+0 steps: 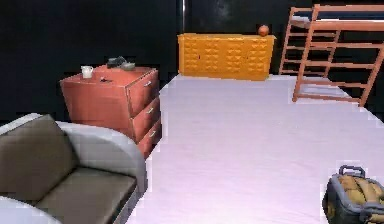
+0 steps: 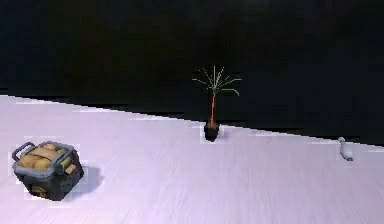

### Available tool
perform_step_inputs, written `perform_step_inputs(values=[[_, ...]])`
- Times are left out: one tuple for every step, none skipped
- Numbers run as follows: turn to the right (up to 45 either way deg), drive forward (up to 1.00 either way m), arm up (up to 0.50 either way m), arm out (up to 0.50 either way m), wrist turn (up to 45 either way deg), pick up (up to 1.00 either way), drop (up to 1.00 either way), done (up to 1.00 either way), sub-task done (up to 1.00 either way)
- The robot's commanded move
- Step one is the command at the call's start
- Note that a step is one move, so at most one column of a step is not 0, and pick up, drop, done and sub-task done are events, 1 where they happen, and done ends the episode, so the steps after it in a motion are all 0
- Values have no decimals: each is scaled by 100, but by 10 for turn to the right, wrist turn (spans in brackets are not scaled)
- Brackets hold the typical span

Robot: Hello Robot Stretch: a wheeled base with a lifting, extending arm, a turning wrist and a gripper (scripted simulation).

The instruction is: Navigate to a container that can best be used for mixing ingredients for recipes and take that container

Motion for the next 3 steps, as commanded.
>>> perform_step_inputs(values=[[0,100,0,0,0,0,0,0,0],[30,0,0,0,0,0,0,0,0],[0,50,0,0,0,0,0,0,0]])
